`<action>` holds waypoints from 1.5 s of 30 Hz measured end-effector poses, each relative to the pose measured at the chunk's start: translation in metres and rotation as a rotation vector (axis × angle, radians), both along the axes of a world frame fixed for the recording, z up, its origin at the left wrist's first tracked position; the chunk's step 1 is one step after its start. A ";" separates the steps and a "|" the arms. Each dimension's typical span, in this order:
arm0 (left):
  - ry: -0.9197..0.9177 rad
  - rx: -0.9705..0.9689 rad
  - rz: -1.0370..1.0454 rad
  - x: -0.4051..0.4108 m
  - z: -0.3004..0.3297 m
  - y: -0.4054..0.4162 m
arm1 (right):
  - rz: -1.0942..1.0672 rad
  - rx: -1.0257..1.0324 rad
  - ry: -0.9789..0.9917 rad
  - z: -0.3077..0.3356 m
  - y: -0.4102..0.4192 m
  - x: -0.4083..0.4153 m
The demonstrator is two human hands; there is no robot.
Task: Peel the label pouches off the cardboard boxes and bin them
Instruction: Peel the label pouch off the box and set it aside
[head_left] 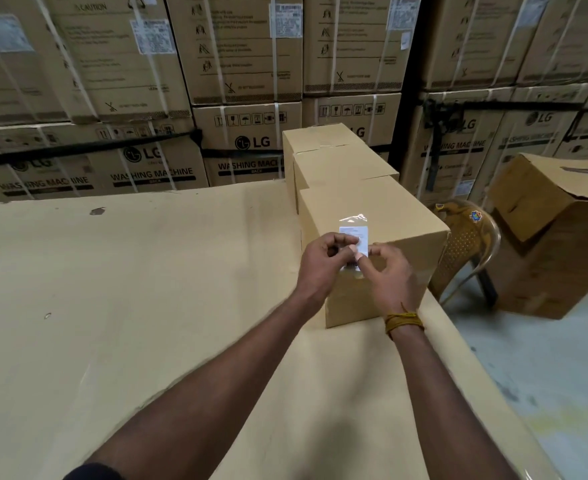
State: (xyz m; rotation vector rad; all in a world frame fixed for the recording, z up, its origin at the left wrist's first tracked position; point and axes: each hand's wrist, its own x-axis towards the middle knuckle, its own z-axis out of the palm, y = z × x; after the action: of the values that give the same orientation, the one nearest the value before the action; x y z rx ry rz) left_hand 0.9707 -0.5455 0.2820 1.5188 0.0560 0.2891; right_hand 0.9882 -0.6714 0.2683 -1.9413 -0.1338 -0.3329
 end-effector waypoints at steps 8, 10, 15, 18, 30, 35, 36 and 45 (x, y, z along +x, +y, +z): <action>0.218 -0.009 0.063 -0.167 -0.052 -0.008 | -0.087 -0.207 -0.199 -0.060 0.002 -0.160; 0.299 -0.109 0.005 -0.211 -0.060 -0.013 | -0.093 -0.261 -0.246 -0.075 -0.004 -0.204; 0.484 -0.243 -0.053 -0.301 -0.087 -0.025 | -0.111 -0.384 -0.255 -0.118 -0.026 -0.302; 0.584 -0.355 -0.064 -0.342 -0.111 -0.042 | -0.107 -0.410 -0.193 -0.142 -0.042 -0.351; 1.074 -0.417 -0.087 -0.435 -0.225 -0.111 | -0.240 0.590 0.926 -0.239 -0.107 -0.499; 1.218 -0.342 -0.105 -0.451 -0.286 -0.147 | -0.463 0.745 1.195 -0.296 -0.129 -0.519; 1.240 -0.340 -0.099 -0.451 -0.300 -0.155 | -0.528 0.787 1.213 -0.309 -0.135 -0.518; 1.363 -0.279 -0.035 -0.414 -0.469 -0.239 | -0.790 0.909 1.318 -0.474 -0.201 -0.469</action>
State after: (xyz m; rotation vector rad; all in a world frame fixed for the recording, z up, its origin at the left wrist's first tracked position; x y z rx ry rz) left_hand 0.5565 -0.7843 -0.1867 1.1872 1.0888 -0.7931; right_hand 0.5188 -0.8728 -0.2059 -0.8992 1.4052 0.3880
